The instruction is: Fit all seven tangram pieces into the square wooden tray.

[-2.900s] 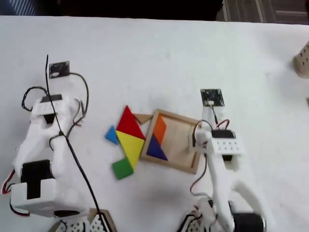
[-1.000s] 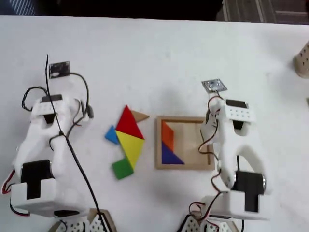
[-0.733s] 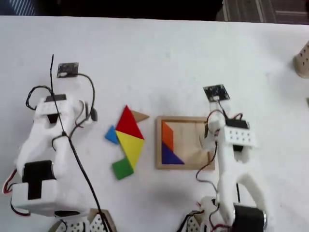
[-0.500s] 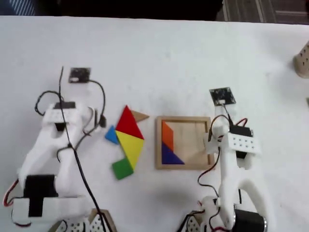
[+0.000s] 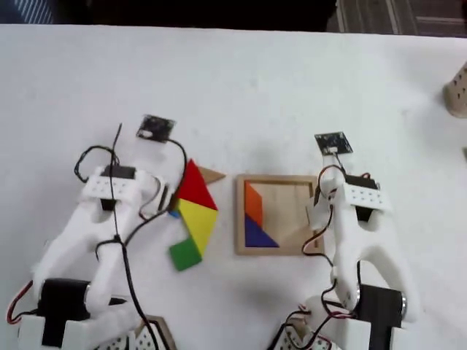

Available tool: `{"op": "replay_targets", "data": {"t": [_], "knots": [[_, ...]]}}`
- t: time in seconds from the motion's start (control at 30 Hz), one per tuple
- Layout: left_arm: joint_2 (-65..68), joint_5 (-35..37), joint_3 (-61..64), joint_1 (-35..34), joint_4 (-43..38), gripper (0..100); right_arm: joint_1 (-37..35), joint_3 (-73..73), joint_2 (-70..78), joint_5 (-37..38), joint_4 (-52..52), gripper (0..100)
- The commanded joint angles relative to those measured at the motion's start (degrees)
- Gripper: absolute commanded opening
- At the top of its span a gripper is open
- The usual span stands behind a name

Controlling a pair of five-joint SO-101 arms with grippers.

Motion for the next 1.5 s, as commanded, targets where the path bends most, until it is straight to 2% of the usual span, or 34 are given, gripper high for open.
{"op": "replay_targets", "data": {"t": [0.0, 0.23, 0.37, 0.5, 0.67, 0.83, 1.0, 1.27, 1.37, 1.47], "knots": [[-2.5, -1.1, -0.2, 0.8, 0.1, 24, 0.9, -2.2, 0.5, 0.1, 0.1, 22.4], [0.1, -0.8, -0.6, 0.7, 2.9, 24, 0.7, -2.2, 0.7, 0.1, 0.0, 22.4], [4.8, 4.8, -4.7, 0.0, 3.8, 24, 0.7, -2.2, 0.8, 0.1, -0.1, 22.4], [8.7, 5.5, -8.6, -0.3, 5.8, 24, 0.7, -2.2, 0.8, 0.1, -0.1, 22.4], [10.9, 5.5, -11.2, 0.0, 5.4, 24, 0.7, -2.2, 0.8, 0.1, -0.1, 22.4], [10.9, 5.5, -11.0, 0.0, 0.7, 24, 0.7, -2.2, 0.8, 0.2, -0.1, 22.4], [10.9, 5.5, -11.0, 0.3, 0.6, 24, 0.8, -2.2, 0.8, 0.2, 0.0, 22.4], [11.1, 5.0, -10.6, 8.5, 1.0, 2, 0.9, -2.2, 0.8, 0.2, 0.0, 22.3], [10.7, 5.0, -9.1, 10.6, 1.1, 3, 1.0, -2.2, 0.8, 0.2, 0.0, 22.3], [10.7, 5.0, -9.5, 9.6, 2.5, 2, 1.0, -2.2, 0.8, 0.2, -0.1, 22.3]]}}
